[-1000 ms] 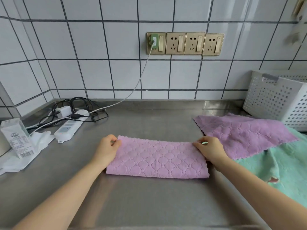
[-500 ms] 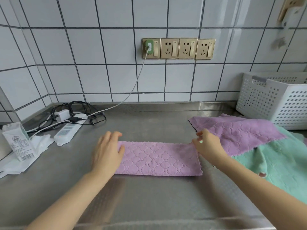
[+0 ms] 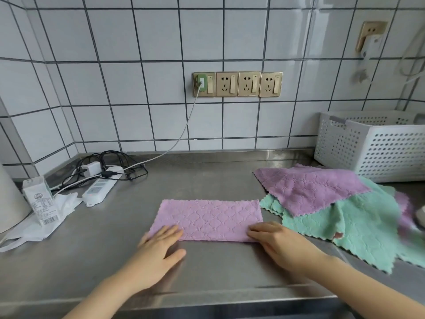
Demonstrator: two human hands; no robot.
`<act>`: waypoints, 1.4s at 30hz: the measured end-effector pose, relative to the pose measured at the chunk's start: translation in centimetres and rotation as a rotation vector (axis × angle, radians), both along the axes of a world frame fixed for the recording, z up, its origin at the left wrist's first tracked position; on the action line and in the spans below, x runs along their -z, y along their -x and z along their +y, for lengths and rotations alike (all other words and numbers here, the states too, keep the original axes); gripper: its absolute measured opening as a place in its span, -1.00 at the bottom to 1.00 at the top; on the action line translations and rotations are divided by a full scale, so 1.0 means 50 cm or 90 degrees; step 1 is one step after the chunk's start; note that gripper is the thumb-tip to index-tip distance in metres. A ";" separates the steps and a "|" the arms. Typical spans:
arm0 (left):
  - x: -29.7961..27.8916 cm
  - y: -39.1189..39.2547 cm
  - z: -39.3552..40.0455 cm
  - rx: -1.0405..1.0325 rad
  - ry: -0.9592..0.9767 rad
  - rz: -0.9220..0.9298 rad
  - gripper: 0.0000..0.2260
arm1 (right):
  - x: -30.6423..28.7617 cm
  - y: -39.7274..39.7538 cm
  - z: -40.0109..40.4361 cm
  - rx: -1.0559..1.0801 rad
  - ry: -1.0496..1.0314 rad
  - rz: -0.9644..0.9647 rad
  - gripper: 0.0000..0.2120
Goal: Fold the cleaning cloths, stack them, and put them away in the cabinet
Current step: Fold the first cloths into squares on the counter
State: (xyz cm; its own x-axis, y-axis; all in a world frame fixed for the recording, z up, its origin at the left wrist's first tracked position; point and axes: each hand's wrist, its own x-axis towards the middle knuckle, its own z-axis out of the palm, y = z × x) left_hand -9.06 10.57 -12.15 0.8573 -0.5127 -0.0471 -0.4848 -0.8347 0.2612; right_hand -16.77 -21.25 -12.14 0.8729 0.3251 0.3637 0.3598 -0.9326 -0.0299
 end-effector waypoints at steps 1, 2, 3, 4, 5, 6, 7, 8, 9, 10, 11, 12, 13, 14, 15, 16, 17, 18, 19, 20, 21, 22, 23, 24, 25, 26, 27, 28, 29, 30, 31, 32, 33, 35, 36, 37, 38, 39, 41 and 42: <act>-0.003 0.005 0.005 -0.054 -0.010 -0.011 -0.29 | 0.000 0.006 -0.007 0.001 -0.004 -0.008 -0.68; -0.008 0.012 0.002 -0.105 -0.019 -0.022 -0.43 | 0.001 0.009 -0.010 0.006 -0.009 -0.017 -0.65; -0.011 0.018 -0.007 -0.138 -0.029 -0.036 -0.48 | 0.003 0.009 -0.010 0.009 -0.012 -0.033 -0.57; -0.014 0.026 -0.019 -0.144 -0.040 -0.054 -0.48 | 0.006 0.006 -0.009 0.015 -0.002 -0.047 -0.49; -0.013 0.034 -0.035 -0.128 -0.041 -0.070 -0.46 | 0.009 0.002 -0.007 0.027 0.017 -0.058 -0.48; -0.012 0.042 -0.050 -0.097 -0.025 -0.080 -0.42 | 0.010 -0.003 -0.003 0.039 0.035 -0.065 -0.54; -0.011 0.052 -0.068 -0.056 0.003 -0.082 -0.41 | 0.009 -0.006 0.003 0.054 0.047 -0.072 -0.65; -0.008 0.061 -0.085 -0.013 0.029 -0.075 -0.43 | 0.002 -0.005 0.011 0.069 0.050 -0.075 -0.74; -0.007 0.068 -0.101 0.026 0.044 -0.071 -0.47 | -0.009 -0.002 0.021 0.078 0.049 -0.075 -0.81; -0.006 0.075 -0.116 0.054 0.052 -0.068 -0.48 | -0.021 0.004 0.032 0.083 0.040 -0.067 -0.84; -0.005 0.080 -0.131 0.072 0.060 -0.069 -0.47 | -0.033 0.013 0.044 0.084 0.028 -0.060 -0.85; -0.006 0.082 -0.143 0.082 0.064 -0.073 -0.47 | -0.046 0.024 0.058 0.076 0.013 -0.054 -0.86; -0.005 0.081 -0.154 0.086 0.071 -0.076 -0.46 | -0.060 0.039 0.073 0.057 -0.001 -0.036 -0.86; -0.006 0.080 -0.163 0.088 0.082 -0.072 -0.47 | -0.074 0.054 0.089 0.023 -0.024 0.003 -0.85; -0.005 0.077 -0.168 0.094 0.098 -0.071 -0.49 | -0.087 0.069 0.103 -0.014 -0.052 0.063 -0.83; -0.004 0.075 -0.172 0.105 0.107 -0.064 -0.52 | -0.100 0.083 0.112 -0.045 -0.083 0.132 -0.80; -0.005 0.076 -0.173 0.123 0.112 -0.056 -0.54 | -0.109 0.092 0.116 -0.062 -0.121 0.183 -0.75; -0.008 0.079 -0.171 0.137 0.128 -0.045 -0.57 | -0.116 0.098 0.112 -0.064 -0.158 0.198 -0.72; -0.008 0.079 -0.167 0.145 0.160 -0.033 -0.62 | -0.121 0.099 0.101 -0.052 -0.203 0.191 -0.74; -0.011 0.080 -0.161 0.137 0.211 0.001 -0.71 | -0.122 0.093 0.083 -0.023 -0.262 0.173 -0.80; -0.018 0.083 -0.155 0.112 0.262 0.047 -0.83 | -0.118 0.085 0.058 0.016 -0.325 0.151 -0.82; -0.026 0.084 -0.146 0.082 0.306 0.090 -0.85 | -0.112 0.075 0.033 0.059 -0.371 0.130 -0.77; -0.028 0.080 -0.134 0.048 0.340 0.122 -0.71 | -0.103 0.068 0.011 0.103 -0.386 0.121 -0.70; -0.025 0.073 -0.120 0.017 0.358 0.146 -0.58 | -0.089 0.060 -0.009 0.138 -0.373 0.126 -0.65; -0.021 0.063 -0.105 -0.011 0.367 0.163 -0.45 | -0.076 0.054 -0.020 0.165 -0.345 0.144 -0.62; -0.017 0.054 -0.091 -0.026 0.379 0.172 -0.34 | -0.064 0.053 -0.023 0.171 -0.315 0.168 -0.61; -0.009 0.044 -0.076 -0.028 0.394 0.180 -0.27 | -0.052 0.053 -0.018 0.157 -0.289 0.191 -0.58; -0.004 0.040 -0.065 -0.030 0.415 0.189 -0.25 | -0.045 0.055 -0.004 0.121 -0.270 0.207 -0.53; -0.003 0.037 -0.056 -0.037 0.436 0.210 -0.22 | -0.042 0.056 0.014 0.080 -0.262 0.218 -0.48; -0.004 0.037 -0.049 -0.043 0.462 0.231 -0.18 | -0.042 0.056 0.035 0.037 -0.267 0.214 -0.46; -0.002 0.037 -0.043 -0.052 0.478 0.252 -0.15 | -0.043 0.056 0.056 -0.003 -0.289 0.208 -0.50; -0.001 0.037 -0.037 -0.055 0.486 0.265 -0.12 | -0.042 0.054 0.073 -0.039 -0.314 0.197 -0.60; -0.002 0.039 -0.034 -0.055 0.495 0.273 -0.09 | -0.042 0.054 0.090 -0.066 -0.337 0.176 -0.73; -0.010 0.045 -0.028 -0.074 0.513 0.264 -0.16 | -0.039 0.051 0.114 -0.060 -0.377 0.153 -0.81; -0.013 0.047 -0.028 -0.082 0.524 0.250 -0.28 | -0.037 0.052 0.118 -0.046 -0.405 0.160 -0.71; -0.018 0.048 -0.017 -0.097 0.537 0.236 -0.40 | -0.033 0.042 0.132 -0.047 -0.443 0.181 -0.63; -0.018 0.045 -0.019 -0.114 0.548 0.221 -0.47 | -0.036 0.042 0.139 -0.043 -0.491 0.203 -0.60; -0.013 0.038 -0.016 -0.129 0.575 0.222 -0.49 | -0.039 0.035 0.148 -0.037 -0.530 0.218 -0.59; -0.010 0.021 -0.027 -0.154 0.638 0.252 -0.45 | -0.049 0.013 0.155 0.013 -0.567 0.218 -0.59; -0.017 0.014 -0.038 -0.174 0.661 0.270 -0.50 | -0.052 -0.007 0.155 0.067 -0.550 0.207 -0.60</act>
